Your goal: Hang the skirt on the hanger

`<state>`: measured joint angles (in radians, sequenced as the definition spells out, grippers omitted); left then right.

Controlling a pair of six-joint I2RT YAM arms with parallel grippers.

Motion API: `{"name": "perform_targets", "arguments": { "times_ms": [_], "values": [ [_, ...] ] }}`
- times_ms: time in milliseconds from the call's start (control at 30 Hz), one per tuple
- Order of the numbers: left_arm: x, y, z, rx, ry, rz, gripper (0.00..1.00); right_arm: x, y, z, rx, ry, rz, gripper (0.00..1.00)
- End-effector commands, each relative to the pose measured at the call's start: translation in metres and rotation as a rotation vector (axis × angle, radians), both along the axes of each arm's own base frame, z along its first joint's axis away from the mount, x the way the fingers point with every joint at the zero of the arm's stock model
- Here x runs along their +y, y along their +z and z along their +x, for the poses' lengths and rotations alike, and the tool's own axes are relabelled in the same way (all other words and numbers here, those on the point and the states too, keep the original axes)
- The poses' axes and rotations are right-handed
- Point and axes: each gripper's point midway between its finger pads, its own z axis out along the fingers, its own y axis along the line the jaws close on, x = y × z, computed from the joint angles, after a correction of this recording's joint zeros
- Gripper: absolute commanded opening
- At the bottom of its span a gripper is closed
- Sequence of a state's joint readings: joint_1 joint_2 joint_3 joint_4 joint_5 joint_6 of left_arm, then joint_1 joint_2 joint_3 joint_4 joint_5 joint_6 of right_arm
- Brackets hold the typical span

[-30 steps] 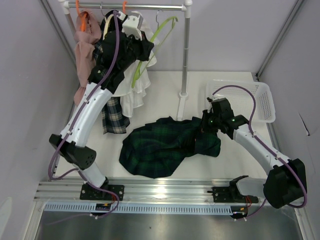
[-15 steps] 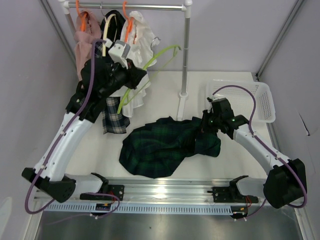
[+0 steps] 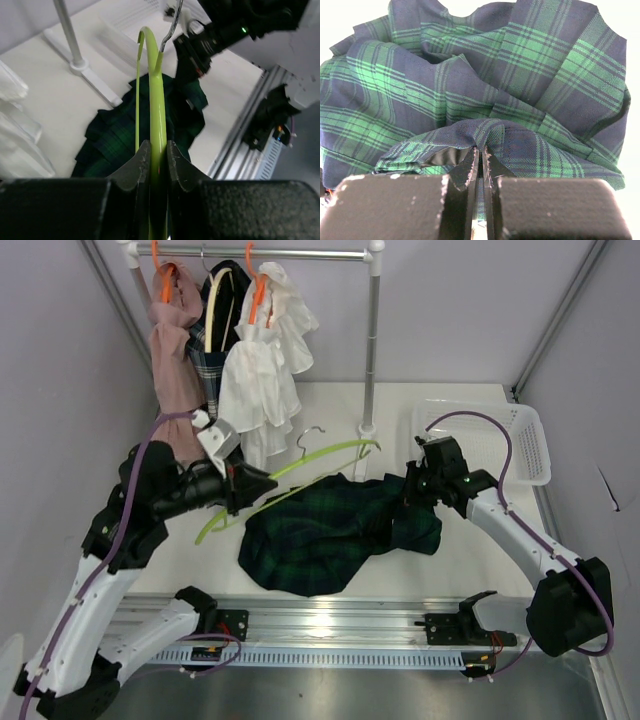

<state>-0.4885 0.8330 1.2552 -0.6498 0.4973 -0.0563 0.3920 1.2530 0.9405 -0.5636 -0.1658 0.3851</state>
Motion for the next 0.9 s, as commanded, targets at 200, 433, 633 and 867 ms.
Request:
{"name": "perform_targets", "arguments": {
  "times_ms": [200, 433, 633, 867],
  "values": [
    [0.004, -0.045, -0.075, 0.09, -0.226, 0.021, 0.0, -0.005, 0.018, 0.01, -0.037, 0.003, -0.022, 0.0],
    [0.001, -0.063, -0.078, 0.153, -0.242, 0.048, 0.0, -0.008, 0.031, 0.01, -0.055, -0.008, -0.011, 0.0],
    [-0.009, -0.073, -0.064, 0.165, -0.217, 0.073, 0.0, -0.007, 0.04, 0.005, -0.065, 0.002, 0.008, 0.0],
    [-0.017, -0.073, -0.047, 0.153, -0.181, 0.077, 0.0, -0.008, 0.067, -0.004, -0.103, 0.016, 0.028, 0.0]
  ]
}}
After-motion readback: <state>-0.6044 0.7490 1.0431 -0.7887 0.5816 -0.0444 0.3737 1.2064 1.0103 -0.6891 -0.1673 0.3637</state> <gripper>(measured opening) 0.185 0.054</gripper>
